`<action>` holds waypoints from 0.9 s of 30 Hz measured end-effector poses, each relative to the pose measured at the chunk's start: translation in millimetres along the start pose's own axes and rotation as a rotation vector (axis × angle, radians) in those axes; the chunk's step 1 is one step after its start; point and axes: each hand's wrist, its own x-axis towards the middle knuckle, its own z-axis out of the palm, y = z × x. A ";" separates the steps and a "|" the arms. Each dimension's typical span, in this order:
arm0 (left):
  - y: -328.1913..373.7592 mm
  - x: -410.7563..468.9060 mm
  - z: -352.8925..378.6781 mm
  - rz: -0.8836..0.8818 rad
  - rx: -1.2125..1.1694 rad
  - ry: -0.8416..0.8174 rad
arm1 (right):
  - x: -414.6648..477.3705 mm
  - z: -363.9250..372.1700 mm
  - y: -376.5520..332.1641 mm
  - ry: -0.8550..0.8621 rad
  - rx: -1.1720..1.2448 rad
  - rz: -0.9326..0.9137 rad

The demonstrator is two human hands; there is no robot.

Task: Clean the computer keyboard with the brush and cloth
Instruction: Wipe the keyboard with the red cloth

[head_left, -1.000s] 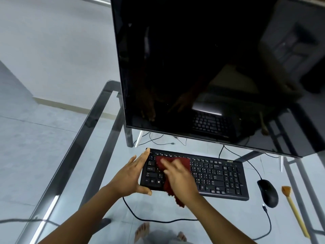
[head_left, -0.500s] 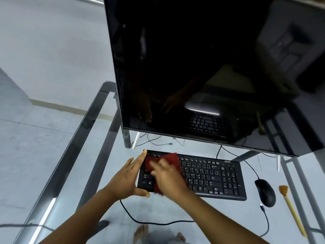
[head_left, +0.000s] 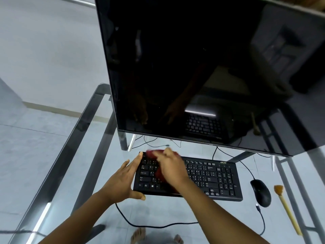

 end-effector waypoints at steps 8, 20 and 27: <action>4.1 3.7 2.4 0.088 0.455 0.049 | -27.9 1.3 -15.4 -0.129 -0.036 -0.115; 82.5 62.6 64.9 0.062 0.477 0.191 | -66.7 -21.0 44.2 -0.074 0.012 0.136; 71.8 61.7 74.7 0.043 0.530 0.165 | -63.7 -31.7 79.8 -0.039 -0.144 0.404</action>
